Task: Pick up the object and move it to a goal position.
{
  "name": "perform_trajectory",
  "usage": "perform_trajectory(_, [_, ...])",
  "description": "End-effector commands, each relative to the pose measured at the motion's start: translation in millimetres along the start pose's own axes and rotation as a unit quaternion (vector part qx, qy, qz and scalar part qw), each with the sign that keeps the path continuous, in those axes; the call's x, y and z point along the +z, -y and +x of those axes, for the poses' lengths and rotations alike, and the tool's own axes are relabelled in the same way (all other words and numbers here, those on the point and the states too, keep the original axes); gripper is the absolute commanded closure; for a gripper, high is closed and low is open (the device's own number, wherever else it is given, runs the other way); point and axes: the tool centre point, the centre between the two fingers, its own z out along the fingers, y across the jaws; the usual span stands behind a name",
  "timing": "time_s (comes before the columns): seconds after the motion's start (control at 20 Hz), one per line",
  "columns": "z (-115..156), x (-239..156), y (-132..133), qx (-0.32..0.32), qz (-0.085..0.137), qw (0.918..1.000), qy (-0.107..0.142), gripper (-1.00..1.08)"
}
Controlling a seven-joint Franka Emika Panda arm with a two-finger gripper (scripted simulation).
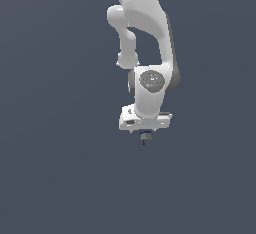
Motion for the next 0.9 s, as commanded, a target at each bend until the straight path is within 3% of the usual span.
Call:
perform_trajectory(0.0, [3.6, 12.2, 10.5, -0.008, 0.000, 1.0000, -0.001, -0.92])
perform_trajectory(0.3, [6.9, 27.5, 23.9, -0.017, 0.000, 0.9999, -0.002, -0.92])
perform_trajectory(0.85, [6.0, 49.9, 24.5, -0.017, 0.000, 0.9999, -0.002, -0.92])
